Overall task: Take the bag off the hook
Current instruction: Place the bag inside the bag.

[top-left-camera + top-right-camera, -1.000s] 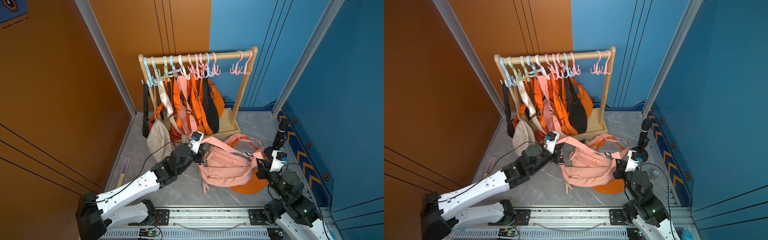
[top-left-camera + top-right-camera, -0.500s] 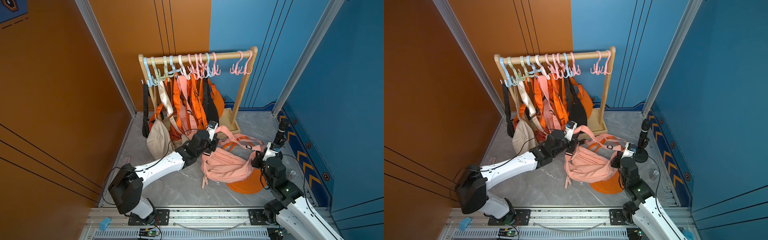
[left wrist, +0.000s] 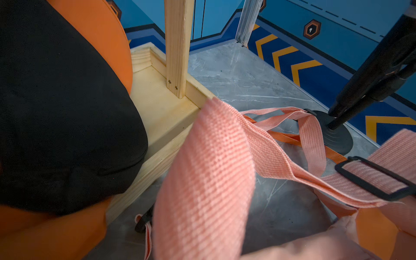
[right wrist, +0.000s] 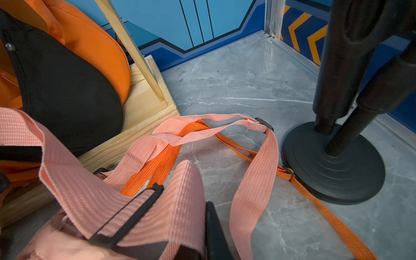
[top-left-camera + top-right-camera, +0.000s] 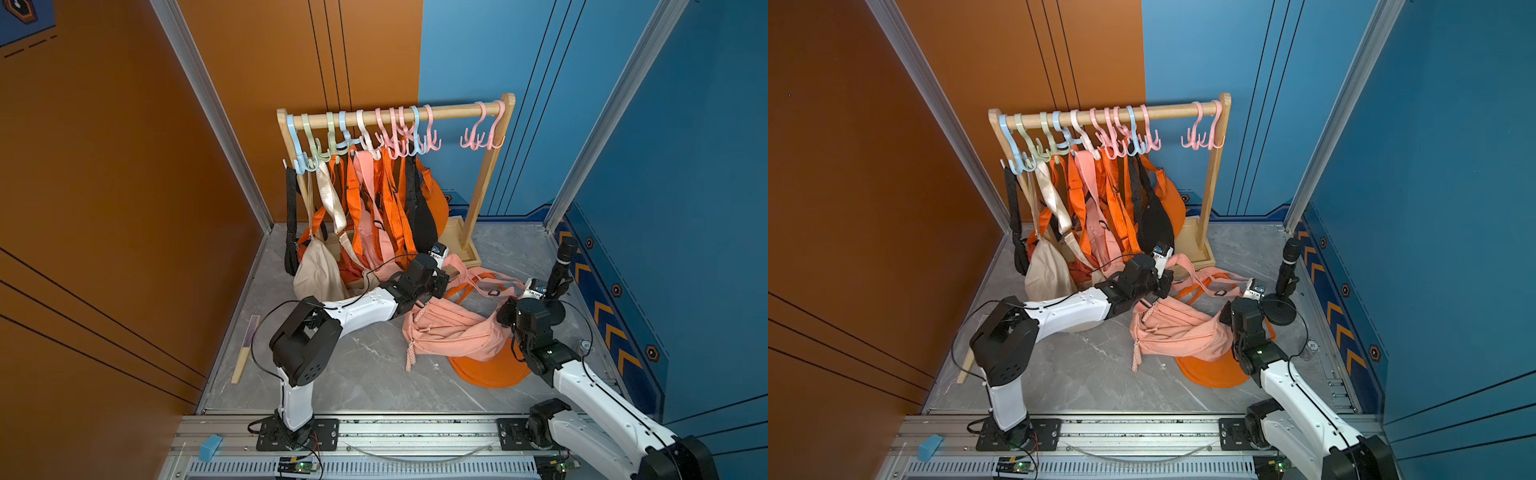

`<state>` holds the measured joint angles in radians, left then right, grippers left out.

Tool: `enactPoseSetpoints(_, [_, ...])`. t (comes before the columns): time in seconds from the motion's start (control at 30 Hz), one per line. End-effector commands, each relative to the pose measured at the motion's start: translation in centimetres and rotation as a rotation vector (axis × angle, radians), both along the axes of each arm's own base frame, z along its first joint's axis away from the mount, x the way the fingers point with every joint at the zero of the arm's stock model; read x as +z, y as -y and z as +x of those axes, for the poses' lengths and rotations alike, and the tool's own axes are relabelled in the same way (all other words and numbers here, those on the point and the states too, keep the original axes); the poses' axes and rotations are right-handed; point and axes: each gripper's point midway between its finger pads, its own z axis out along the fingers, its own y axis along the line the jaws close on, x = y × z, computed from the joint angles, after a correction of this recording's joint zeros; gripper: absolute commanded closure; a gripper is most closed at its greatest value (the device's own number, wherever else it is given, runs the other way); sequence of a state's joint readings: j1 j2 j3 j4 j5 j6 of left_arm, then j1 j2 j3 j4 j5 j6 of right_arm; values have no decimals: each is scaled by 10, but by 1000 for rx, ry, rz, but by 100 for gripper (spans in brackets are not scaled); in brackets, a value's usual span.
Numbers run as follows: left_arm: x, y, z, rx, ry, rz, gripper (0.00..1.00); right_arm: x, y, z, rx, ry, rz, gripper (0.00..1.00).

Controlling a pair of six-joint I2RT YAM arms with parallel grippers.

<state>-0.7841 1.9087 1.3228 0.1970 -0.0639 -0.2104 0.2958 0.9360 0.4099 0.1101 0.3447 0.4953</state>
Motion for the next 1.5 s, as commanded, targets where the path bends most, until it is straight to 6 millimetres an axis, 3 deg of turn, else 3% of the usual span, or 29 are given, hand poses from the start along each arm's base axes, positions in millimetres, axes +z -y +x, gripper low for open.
enactPoseSetpoints(0.0, [0,8,13,-11,-26,-29,100,-3,1,11,-21,18,16,87])
enactPoseSetpoints(0.17, [-24,12,27,0,-81,-11,86,-18,3,19,-32,-24,9,73])
enactPoseSetpoints(0.3, [-36,10,30,5,-111,-12,61,-23,3,23,-38,-39,4,49])
enactPoseSetpoints(0.43, [-35,10,27,-9,-124,-7,47,-23,4,24,-38,-48,-8,32])
enactPoseSetpoints(0.6, [-25,5,15,-15,-121,-11,29,-21,4,21,-35,-48,-7,21])
enactPoseSetpoints(0.67, [-16,4,6,-18,-102,-10,18,-19,4,19,-32,-45,-8,19])
enactPoseSetpoints(0.8, [13,6,-14,-32,-8,0,15,-13,0,15,-15,-31,-8,13])
enactPoseSetpoints(0.9, [38,7,-29,-41,59,-16,4,-4,-4,14,2,-15,-17,9])
enactPoseSetpoints(1.1, [77,-7,-54,-25,153,-60,2,14,-10,9,35,7,-40,7])
enactPoseSetpoints(1.3, [120,-50,-64,83,228,-110,6,37,-13,-2,75,48,-49,6])
enactPoseSetpoints(1.47, [154,-108,-57,180,180,-144,12,58,-19,-13,123,89,-28,7])
